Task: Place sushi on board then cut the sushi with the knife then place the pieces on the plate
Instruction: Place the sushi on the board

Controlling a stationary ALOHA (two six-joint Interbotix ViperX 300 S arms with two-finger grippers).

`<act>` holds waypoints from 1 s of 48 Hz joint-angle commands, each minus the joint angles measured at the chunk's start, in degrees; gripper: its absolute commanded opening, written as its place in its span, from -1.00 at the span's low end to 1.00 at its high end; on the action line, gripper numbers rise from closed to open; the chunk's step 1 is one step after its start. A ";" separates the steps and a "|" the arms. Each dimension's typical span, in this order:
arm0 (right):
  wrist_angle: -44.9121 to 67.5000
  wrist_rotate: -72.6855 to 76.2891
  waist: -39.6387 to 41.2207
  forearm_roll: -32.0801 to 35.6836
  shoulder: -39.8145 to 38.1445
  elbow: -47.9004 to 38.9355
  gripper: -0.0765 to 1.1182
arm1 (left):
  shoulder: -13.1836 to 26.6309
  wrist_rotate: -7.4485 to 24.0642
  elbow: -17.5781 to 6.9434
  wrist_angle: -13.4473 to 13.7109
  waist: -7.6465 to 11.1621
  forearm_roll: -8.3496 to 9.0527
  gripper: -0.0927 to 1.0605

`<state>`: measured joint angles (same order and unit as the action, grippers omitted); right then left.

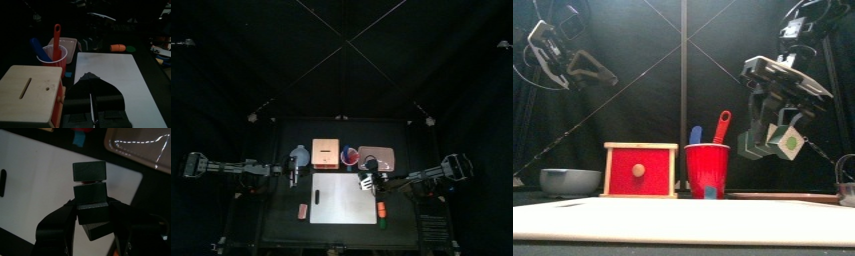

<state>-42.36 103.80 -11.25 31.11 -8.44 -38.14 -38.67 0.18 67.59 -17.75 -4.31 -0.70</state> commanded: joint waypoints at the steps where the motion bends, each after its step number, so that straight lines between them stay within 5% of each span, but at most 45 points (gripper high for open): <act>1: -0.53 4.22 -1.32 0.35 2.55 5.10 0.20 | -0.53 0.09 -0.88 -0.26 -0.44 0.00 -0.88; 48: -18.63 13.27 -3.25 -10.81 30.41 35.77 0.21 | -1.32 0.09 -0.18 0.18 -0.70 0.09 -0.88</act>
<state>-60.47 116.98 -14.41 20.65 23.12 -4.66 -40.08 0.18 68.29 -17.49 -4.83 -0.70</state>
